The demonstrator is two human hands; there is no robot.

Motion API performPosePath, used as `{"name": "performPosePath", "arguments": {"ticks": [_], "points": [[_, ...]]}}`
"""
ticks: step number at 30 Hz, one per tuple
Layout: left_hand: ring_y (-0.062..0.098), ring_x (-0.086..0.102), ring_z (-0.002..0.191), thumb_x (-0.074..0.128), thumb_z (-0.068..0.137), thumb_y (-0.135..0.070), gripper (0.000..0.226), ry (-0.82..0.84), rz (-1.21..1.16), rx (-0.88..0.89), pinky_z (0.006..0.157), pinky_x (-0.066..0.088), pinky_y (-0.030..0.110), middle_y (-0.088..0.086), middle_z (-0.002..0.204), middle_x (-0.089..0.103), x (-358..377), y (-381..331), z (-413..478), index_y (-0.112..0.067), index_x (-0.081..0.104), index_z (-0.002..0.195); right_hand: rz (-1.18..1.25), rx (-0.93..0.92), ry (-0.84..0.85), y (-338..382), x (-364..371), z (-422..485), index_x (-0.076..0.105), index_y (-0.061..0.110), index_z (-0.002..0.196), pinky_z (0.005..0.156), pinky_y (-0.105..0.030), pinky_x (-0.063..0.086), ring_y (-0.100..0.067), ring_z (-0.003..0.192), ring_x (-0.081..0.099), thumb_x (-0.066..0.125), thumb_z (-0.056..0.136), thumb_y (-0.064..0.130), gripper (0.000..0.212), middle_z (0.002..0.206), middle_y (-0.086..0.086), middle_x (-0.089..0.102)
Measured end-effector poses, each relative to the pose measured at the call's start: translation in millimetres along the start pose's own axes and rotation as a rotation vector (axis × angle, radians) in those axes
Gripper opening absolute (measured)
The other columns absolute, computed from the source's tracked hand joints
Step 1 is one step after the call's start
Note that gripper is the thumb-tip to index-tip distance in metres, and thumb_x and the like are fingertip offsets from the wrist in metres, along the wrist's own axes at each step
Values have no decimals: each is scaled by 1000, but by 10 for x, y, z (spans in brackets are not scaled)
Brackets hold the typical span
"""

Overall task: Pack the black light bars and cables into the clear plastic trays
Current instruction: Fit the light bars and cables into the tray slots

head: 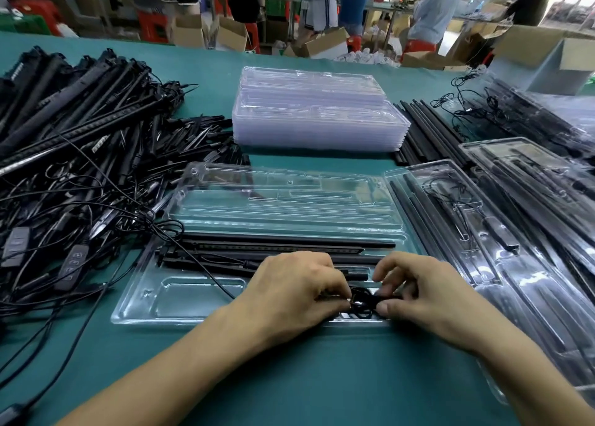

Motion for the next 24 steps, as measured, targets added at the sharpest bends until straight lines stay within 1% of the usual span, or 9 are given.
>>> {"name": "performPosePath", "arguments": {"ticks": [3,4,6,8,13,15,18,20,24], "points": [[4,51,70,73,84,-44,14,21,-41,-16,67,50,34,-13,77,60,5,25,16,-31,74,89,-205,-5,33,89,48,14,66,35,88,57,-13,40,2,61,54,79,75,15,27,79,13,68],[4,48,69,74,84,-43,14,24,-44,-21,68,49,34,-14,74,58,9,32,28,-29,73,87,-305,-24,13,137,67,4,63,37,93,62,-16,42,2,69,55,75,77,17,28,80,15,67],[5,48,71,73,84,-45,17,22,-27,-33,69,49,32,-15,74,55,24,45,39,-28,73,86,-458,-71,-58,244,101,-57,51,40,102,74,-32,49,-7,83,56,68,81,20,34,85,15,64],[7,51,75,69,85,-49,21,12,9,-45,71,48,31,-15,77,54,37,52,31,-29,72,87,-493,-104,-97,303,117,-140,45,39,108,77,-38,49,-16,91,57,63,85,22,34,89,11,64],[7,55,79,72,84,-44,17,-95,-55,-25,74,50,35,-11,83,59,-120,90,-9,-27,74,83,-587,-136,-73,347,132,-228,61,41,117,81,-32,46,-15,96,58,53,95,30,27,98,8,66],[5,50,84,67,83,-55,24,-111,48,-32,79,48,35,-15,86,61,-221,177,-23,-32,74,85,-586,-140,-68,364,146,-227,64,40,119,81,-29,45,-15,97,59,51,97,30,28,99,8,66],[4,49,93,52,77,-72,43,-51,120,-72,89,43,34,-20,95,58,-284,387,-106,-40,74,95,-628,-97,-23,347,210,-209,63,33,121,86,-33,47,-19,101,59,44,97,27,31,103,7,63],[2,51,96,59,79,-69,37,-37,20,-99,90,43,32,-21,97,58,-290,506,-181,-41,76,96,-651,-71,10,363,261,-225,64,25,112,86,-36,49,-21,101,60,37,95,31,32,101,6,60],[2,58,91,76,81,-45,11,-85,-142,-132,82,49,29,-18,87,64,-295,600,-197,-35,79,83,-639,-23,-53,477,261,-221,48,17,69,67,-38,44,-23,78,55,31,94,60,52,74,5,46]]}}
Point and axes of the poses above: each hand's wrist, its own z-axis towards the middle knuckle, its own x-axis out of the palm, y = z × x, the point moved 10 cm from there along z, towards the middle knuckle
